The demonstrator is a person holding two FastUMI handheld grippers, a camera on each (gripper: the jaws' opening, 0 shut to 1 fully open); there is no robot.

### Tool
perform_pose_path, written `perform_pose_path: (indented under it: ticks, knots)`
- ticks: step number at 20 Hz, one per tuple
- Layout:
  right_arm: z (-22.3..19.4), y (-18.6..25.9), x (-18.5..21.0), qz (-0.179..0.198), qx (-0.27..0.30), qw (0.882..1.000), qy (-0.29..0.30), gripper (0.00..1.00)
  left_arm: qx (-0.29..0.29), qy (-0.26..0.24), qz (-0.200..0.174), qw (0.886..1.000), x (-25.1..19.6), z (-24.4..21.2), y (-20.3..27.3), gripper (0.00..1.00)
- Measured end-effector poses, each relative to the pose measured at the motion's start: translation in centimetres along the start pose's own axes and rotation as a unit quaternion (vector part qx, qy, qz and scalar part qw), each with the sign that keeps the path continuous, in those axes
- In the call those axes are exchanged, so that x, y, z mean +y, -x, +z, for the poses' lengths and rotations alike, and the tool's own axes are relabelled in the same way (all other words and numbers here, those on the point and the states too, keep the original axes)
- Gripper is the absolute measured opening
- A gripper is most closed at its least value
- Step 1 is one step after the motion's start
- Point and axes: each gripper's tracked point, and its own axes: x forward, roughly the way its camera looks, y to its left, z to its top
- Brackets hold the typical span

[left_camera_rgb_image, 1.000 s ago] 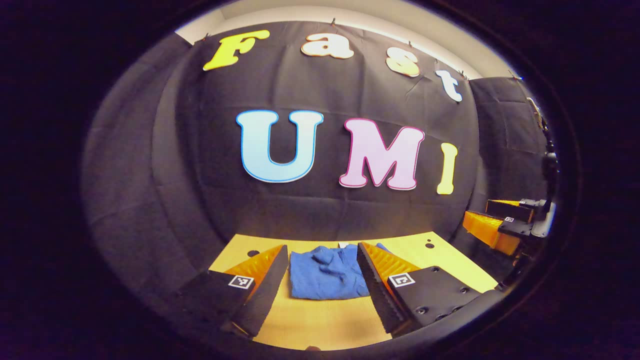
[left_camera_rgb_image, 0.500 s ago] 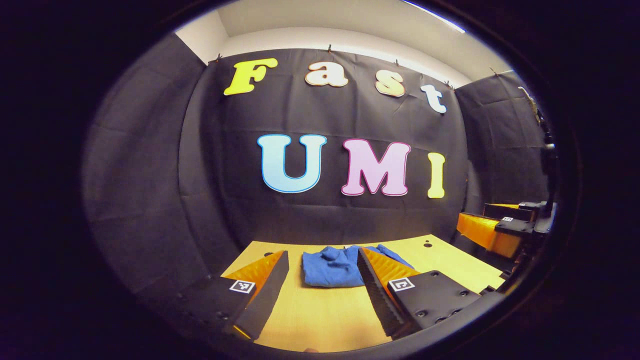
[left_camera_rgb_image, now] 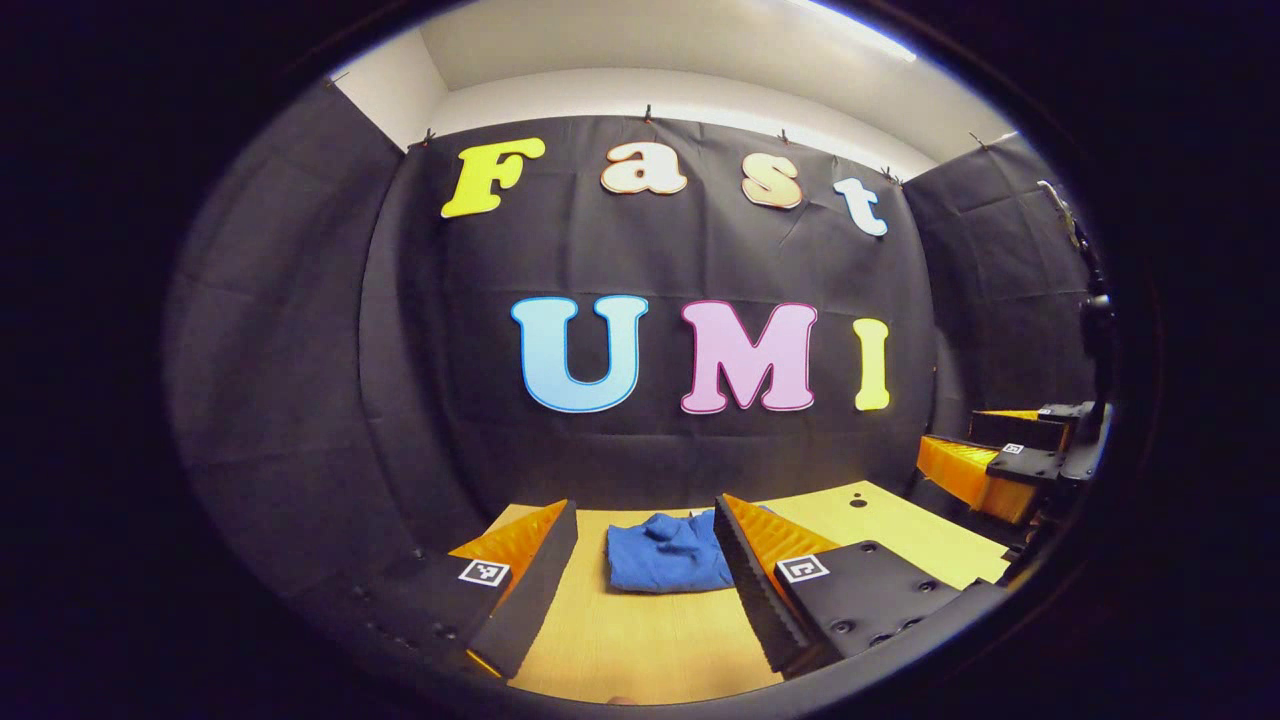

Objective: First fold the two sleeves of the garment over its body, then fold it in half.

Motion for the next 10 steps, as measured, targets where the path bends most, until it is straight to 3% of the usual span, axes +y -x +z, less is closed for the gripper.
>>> perform_pose_path:
  ticks: [4,10]
  knots:
    - [-0.4,0.3,-0.9,0.006,0.002,1.000,-0.007,0.99,0.003,0.026,0.006,1.000,-1.5,-0.2,0.2,0.79]
    - [-0.1,0.1,-0.9,0.018,-0.002,1.000,-0.019,0.99,0.003,0.019,0.020,1.000,-1.3,0.4,0.0,0.79]
